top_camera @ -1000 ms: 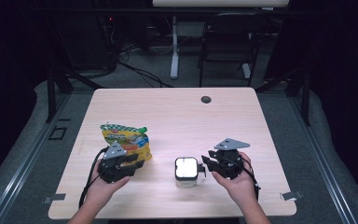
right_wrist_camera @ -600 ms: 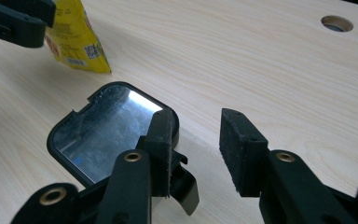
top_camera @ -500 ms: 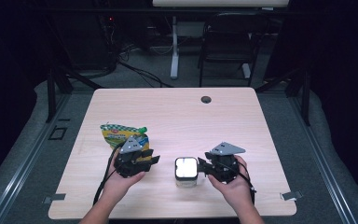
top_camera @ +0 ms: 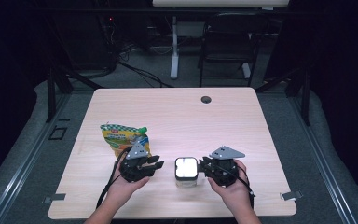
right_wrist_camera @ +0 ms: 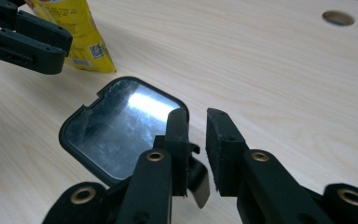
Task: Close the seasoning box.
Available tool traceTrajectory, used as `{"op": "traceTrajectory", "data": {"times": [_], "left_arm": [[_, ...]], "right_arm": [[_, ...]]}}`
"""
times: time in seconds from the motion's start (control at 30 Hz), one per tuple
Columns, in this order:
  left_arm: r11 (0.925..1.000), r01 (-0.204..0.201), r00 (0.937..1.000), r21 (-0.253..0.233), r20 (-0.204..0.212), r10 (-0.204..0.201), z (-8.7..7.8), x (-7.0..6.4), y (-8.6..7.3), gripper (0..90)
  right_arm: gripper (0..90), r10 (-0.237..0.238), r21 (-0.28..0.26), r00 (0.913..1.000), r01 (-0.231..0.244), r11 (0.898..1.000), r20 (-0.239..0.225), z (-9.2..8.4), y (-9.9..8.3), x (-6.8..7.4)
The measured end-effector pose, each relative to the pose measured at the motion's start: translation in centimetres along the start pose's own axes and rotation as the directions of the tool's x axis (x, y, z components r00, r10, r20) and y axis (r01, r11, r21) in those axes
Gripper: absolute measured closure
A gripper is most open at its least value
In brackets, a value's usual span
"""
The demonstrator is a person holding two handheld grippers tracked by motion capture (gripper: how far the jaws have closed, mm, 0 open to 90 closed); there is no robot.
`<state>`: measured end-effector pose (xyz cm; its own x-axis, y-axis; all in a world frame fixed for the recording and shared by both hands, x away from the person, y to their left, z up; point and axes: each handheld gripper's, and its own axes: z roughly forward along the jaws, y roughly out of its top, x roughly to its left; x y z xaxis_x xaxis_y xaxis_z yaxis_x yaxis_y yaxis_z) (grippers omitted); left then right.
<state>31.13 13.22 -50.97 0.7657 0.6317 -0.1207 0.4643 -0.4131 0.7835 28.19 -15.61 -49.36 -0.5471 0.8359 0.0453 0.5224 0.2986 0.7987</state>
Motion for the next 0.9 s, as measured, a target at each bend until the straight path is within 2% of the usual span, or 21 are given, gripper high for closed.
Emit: {"op": "traceTrajectory", "data": {"times": [0.07, 0.17, 0.33, 0.5, 0.53, 0.57, 0.6, 0.9], "left_arm": [[1.0000, -0.002, 1.0000, 0.002, 0.001, 0.002, 0.2, 0.0, -0.1, 71.9], [0.9999, -0.006, 1.0000, 0.009, 0.004, 0.006, 0.4, -0.2, -0.2, 72.7], [0.9999, -0.013, 0.9999, 0.007, 0.004, 0.013, 0.6, -0.5, -0.4, 75.0], [0.9997, -0.022, 0.9997, 0.012, 0.013, 0.021, 0.6, -0.7, -0.5, 76.5], [0.9997, -0.025, 0.9997, 0.009, -0.006, 0.025, 0.7, -0.9, -0.5, 76.6], [0.9997, -0.025, 0.9997, 0.009, -0.006, 0.025, 0.7, -0.9, -0.5, 76.7], [0.9994, -0.030, 0.9994, 0.017, 0.017, 0.030, 0.8, -0.9, -0.5, 76.7], [0.9989, -0.041, 0.9985, 0.024, 0.037, 0.040, 1.2, -1.5, -0.6, 78.9]], "right_arm": [[78.7, 0.020, 0.014, 0.9998, -0.020, 1.000, -0.005, 0.1, -0.2, 0.2], [79.0, 0.019, 0.028, 0.9998, -0.019, 0.999, -0.001, 0.1, -0.3, 0.1], [80.3, 0.048, 0.037, 0.9988, -0.048, 0.998, 0.000, 0.3, -0.5, 0.0], [82.2, 0.047, 0.035, 0.9989, -0.047, 0.998, 0.005, 0.3, -0.6, 0.1], [82.4, 0.050, 0.028, 0.9987, -0.051, 0.998, 0.004, 0.3, -0.6, 0.1], [82.4, 0.050, 0.028, 0.9987, -0.051, 0.998, 0.004, 0.3, -0.6, 0.1], [82.6, 0.052, 0.028, 0.9986, -0.052, 0.998, 0.004, 0.3, -0.6, 0.1], [86.3, 0.064, 0.027, 0.9979, -0.064, 0.998, -0.006, 0.3, -0.7, 0.1]]}}
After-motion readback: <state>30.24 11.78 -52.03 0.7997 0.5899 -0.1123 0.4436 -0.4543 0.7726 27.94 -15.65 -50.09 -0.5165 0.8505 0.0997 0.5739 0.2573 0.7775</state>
